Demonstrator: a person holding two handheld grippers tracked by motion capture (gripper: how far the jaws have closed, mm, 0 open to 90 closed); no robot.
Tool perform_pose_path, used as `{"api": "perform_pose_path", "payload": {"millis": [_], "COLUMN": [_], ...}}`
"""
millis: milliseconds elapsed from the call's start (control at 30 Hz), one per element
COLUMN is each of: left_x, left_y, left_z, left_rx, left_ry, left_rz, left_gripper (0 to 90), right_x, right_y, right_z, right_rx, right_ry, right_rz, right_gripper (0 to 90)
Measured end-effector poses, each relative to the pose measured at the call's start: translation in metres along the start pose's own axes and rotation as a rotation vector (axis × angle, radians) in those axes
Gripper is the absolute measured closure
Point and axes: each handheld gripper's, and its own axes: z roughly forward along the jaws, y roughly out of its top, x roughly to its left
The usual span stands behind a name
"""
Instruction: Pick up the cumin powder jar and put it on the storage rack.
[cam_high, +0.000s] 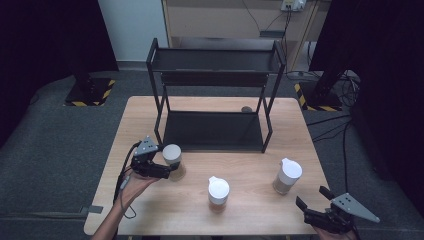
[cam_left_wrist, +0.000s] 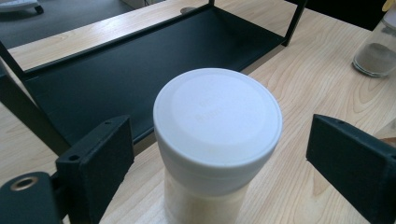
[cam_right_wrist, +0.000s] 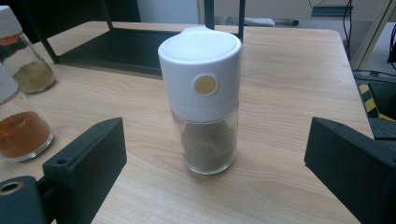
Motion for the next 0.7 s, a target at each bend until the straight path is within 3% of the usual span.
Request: {"api": "perform_pose_path", "payload": {"millis": [267, 533, 700], "left_x": [0.005, 0.01, 0.013], "left_y": [-0.001, -0.01, -0.017], "left_z": [0.011, 0.016, 0.016], "left_rx": [-0.002, -0.045, -0.071], "left_ry": [-0.015, -0.03, -0.032], "left_rz": [0.0, 0.016, -0.003], "left_gripper": [13.6, 31.5, 32.0], "right_x": [0.0, -0.001, 0.0], "right_y": [0.0, 0.0, -0.001], "right_z": [0.0, 0.0, 0.0], "right_rx": [-0.001, 0.0, -0.002], "right_ry": [0.001, 0.002, 0.002], "right_rz": [0.001, 0.005, 0.002], "right_gripper": [5.8, 5.8, 5.7]}}
